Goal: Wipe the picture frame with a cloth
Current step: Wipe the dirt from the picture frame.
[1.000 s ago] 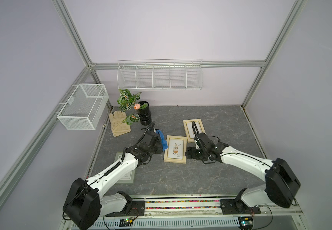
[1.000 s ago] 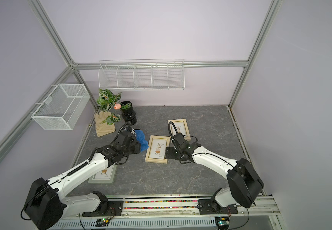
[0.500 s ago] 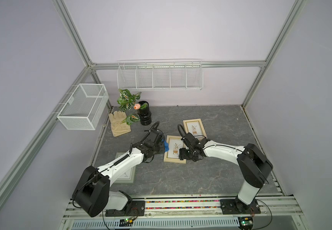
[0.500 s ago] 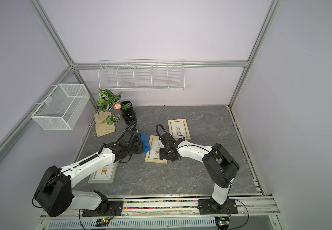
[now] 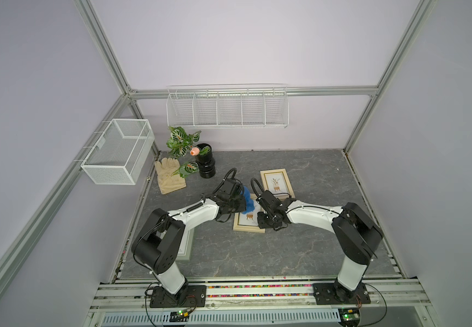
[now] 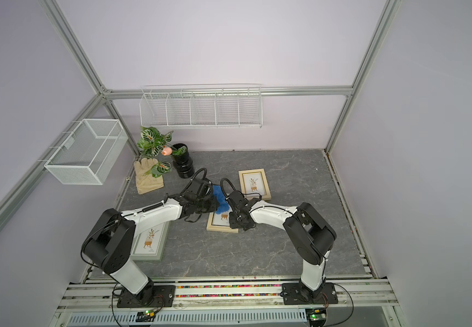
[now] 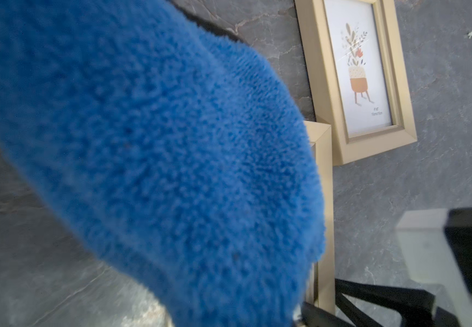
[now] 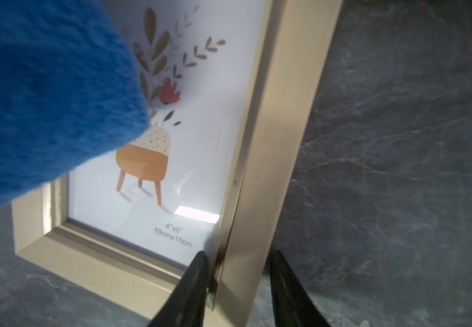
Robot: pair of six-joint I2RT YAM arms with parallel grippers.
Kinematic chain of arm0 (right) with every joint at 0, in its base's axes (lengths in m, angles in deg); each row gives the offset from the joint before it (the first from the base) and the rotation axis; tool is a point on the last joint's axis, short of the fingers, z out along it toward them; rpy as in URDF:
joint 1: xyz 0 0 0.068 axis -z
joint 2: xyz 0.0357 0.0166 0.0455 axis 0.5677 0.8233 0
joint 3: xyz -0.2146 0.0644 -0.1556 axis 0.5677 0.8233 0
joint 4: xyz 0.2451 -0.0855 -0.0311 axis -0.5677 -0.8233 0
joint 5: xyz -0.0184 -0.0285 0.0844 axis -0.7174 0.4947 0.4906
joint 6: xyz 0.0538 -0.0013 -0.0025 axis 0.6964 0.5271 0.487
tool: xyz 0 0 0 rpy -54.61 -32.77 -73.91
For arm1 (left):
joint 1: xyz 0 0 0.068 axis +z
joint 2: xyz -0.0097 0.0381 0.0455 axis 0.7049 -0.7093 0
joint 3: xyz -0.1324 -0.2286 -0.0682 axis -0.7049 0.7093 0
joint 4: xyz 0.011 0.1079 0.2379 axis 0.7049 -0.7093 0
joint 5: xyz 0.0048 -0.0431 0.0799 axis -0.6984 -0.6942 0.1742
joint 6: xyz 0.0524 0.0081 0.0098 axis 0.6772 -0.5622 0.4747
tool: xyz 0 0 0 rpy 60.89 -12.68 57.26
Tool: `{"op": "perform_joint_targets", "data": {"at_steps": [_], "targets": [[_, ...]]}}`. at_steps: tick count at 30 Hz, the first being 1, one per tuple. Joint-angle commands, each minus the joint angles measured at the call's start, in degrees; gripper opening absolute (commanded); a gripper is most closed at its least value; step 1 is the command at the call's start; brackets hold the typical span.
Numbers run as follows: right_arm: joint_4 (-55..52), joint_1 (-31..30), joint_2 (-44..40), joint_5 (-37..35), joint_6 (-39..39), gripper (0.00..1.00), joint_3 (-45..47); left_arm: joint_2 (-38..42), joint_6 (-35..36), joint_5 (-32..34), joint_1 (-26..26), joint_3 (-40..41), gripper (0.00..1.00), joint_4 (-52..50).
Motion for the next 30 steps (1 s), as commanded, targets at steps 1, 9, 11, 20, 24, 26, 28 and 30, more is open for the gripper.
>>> {"op": "perform_joint_targets", "data": {"at_steps": [1,9,11,20,24,26,28,30], "targets": [[-1.0,-0.6,0.4,-1.8,-1.3,0.35,0.9,-5.3,-1.9,-3.9,0.0,-3.6,0.00,3.1],[0.4,-2.0,-0.2,-1.3,-3.1,0.30,-0.1,-13.5,-5.3,-5.9,-0.4,-9.0,0.00,5.1],[0.0,-2.1,0.3,-1.4,-3.0,0.29,-0.4,-13.4,-5.0,-3.4,0.4,-9.2,0.00,3.8],[-1.3,-2.0,0.3,-4.0,-3.3,0.25,0.4,-11.4,-4.5,3.4,4.2,-6.7,0.00,-0.1],[-0.9,-2.7,1.5,-2.8,-3.5,0.25,-0.8,-15.0,-6.4,2.1,0.7,-12.1,0.00,0.5],[-0.5,-2.8,2.0,-2.2,-3.2,0.24,-0.9,-16.3,-7.8,0.8,0.0,-14.0,0.00,1.2],[-0.9,-2.7,2.2,-2.5,-2.9,0.24,-0.7,-16.6,-8.8,0.6,0.5,-14.2,0.00,1.4],[-1.8,-2.5,2.2,-3.8,-2.4,0.24,-0.4,-15.9,-8.6,1.2,1.9,-13.1,0.00,1.3]]}}
